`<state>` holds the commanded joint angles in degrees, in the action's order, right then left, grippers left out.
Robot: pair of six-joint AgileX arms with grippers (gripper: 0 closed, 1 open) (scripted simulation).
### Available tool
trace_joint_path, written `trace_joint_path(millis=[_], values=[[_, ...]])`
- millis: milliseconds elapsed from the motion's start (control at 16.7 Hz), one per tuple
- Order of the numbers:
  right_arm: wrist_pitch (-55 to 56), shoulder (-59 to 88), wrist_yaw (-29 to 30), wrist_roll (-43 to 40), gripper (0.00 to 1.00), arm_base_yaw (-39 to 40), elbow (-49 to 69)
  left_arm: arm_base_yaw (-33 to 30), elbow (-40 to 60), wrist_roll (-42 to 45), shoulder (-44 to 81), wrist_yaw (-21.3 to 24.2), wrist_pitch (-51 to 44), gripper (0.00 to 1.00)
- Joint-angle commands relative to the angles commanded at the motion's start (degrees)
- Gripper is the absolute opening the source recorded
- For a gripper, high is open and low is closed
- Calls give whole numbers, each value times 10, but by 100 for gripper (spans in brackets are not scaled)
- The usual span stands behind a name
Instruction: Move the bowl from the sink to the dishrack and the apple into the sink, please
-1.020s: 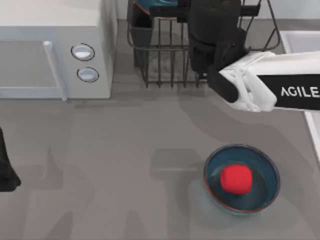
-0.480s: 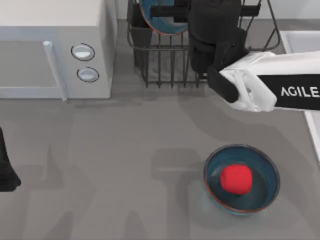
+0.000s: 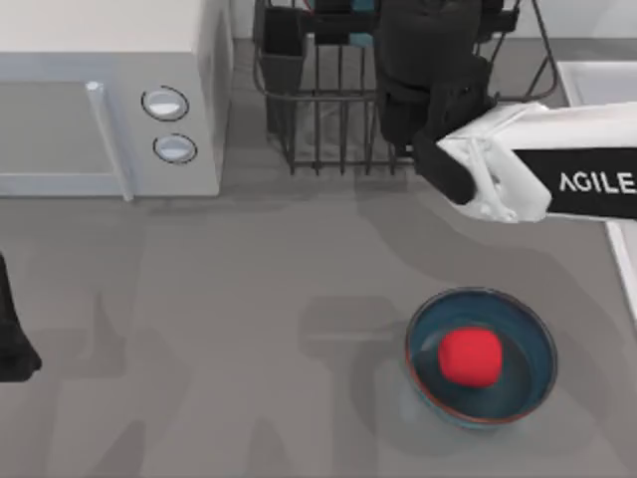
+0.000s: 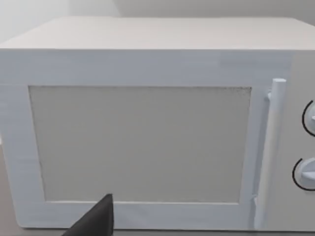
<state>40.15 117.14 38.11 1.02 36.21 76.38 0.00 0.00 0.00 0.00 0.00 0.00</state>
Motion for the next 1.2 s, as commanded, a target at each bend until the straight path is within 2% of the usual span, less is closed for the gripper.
trace_joint_path(millis=[660,900,1200], values=[[-16,-36,-13,1,100,-11,-28,0,0,0,0,0,0,100],[-65,-169,-59,3,100,-50,-118,0,0,0,0,0,0,100],[-148,-465,-148,-3,100,-131,-285,0,0,0,0,0,0,100]])
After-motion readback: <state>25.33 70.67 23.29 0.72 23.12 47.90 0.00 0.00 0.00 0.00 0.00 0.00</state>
